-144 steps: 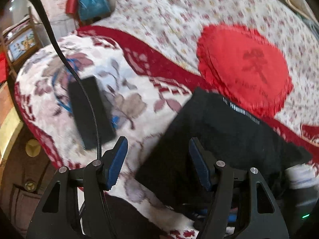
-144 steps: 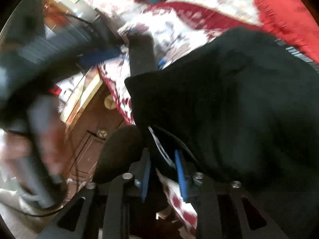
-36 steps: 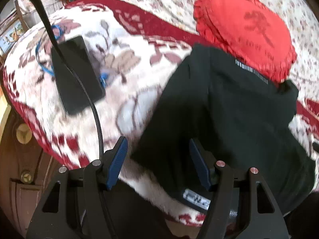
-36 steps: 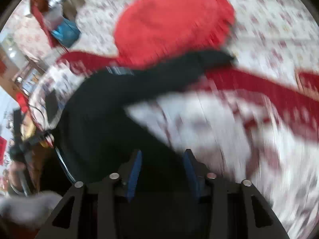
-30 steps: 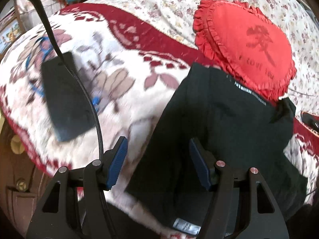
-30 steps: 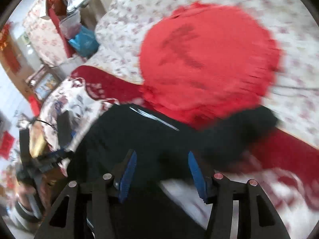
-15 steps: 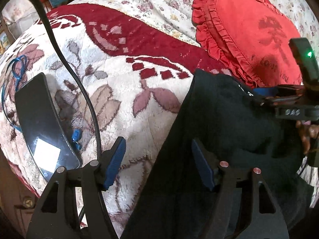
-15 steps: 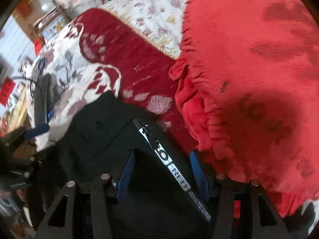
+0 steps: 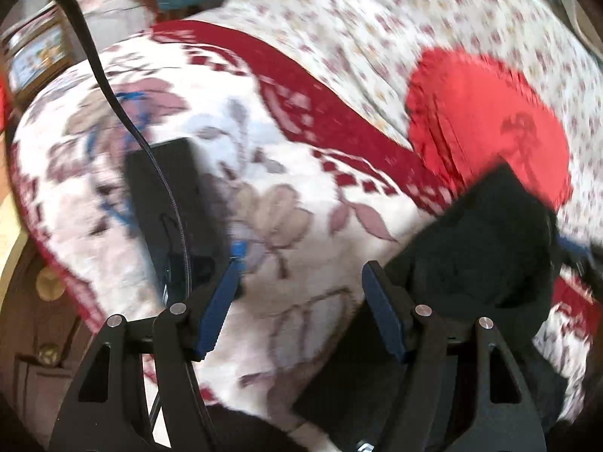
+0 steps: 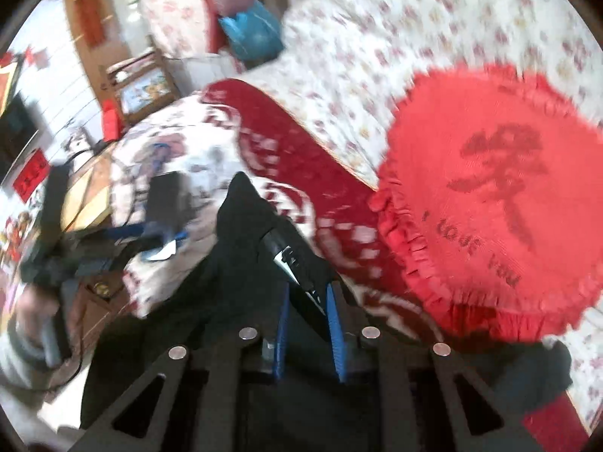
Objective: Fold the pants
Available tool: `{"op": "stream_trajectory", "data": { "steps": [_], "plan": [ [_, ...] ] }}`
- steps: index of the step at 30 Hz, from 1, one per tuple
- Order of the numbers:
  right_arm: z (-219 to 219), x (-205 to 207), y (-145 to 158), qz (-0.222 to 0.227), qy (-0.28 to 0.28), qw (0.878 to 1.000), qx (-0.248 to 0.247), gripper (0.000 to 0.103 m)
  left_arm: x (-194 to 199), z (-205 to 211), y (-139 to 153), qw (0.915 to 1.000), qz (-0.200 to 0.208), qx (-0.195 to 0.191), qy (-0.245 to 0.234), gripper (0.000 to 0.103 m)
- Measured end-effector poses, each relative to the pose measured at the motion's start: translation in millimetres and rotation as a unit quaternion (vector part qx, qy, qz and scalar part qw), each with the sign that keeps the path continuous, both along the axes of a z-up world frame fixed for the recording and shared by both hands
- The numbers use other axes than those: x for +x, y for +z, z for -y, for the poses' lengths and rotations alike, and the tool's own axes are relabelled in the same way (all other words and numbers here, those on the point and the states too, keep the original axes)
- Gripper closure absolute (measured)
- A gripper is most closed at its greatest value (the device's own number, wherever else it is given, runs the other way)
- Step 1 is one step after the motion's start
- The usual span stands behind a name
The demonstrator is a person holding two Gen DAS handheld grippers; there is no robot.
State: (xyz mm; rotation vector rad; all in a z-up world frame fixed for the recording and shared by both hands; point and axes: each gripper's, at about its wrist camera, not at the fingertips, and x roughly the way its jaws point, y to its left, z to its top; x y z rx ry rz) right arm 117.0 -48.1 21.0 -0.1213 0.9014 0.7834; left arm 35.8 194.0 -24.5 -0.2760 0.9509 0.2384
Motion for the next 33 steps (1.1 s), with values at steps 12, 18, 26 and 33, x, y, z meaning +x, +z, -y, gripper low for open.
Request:
{"op": "stream_trajectory", "data": {
  "steps": [12,18,26,33],
  "plan": [
    [-15,-47,-38,-0.011,-0.022,0.999,-0.035,0.087,-45,-2,12,0.9999,0.009,-0.014,-0.001,0.034],
    [2,-47,-41,-0.005,-0.043,0.999,-0.031,0.054,-42,29,-5,0.9974,-0.01,-0.058,-0.042,0.034],
    [49,-54,-50,-0.056,-0.111,0.992,0.037,0.054,-21,67,-11,0.9874,-0.019,-0.145,-0.061,0.033],
    [110,-67,-60,-0.09,-0.176,0.978,0.06,0.053,9,101,-26,0.9781,-0.04,-0.195,-0.061,0.033]
  ]
}}
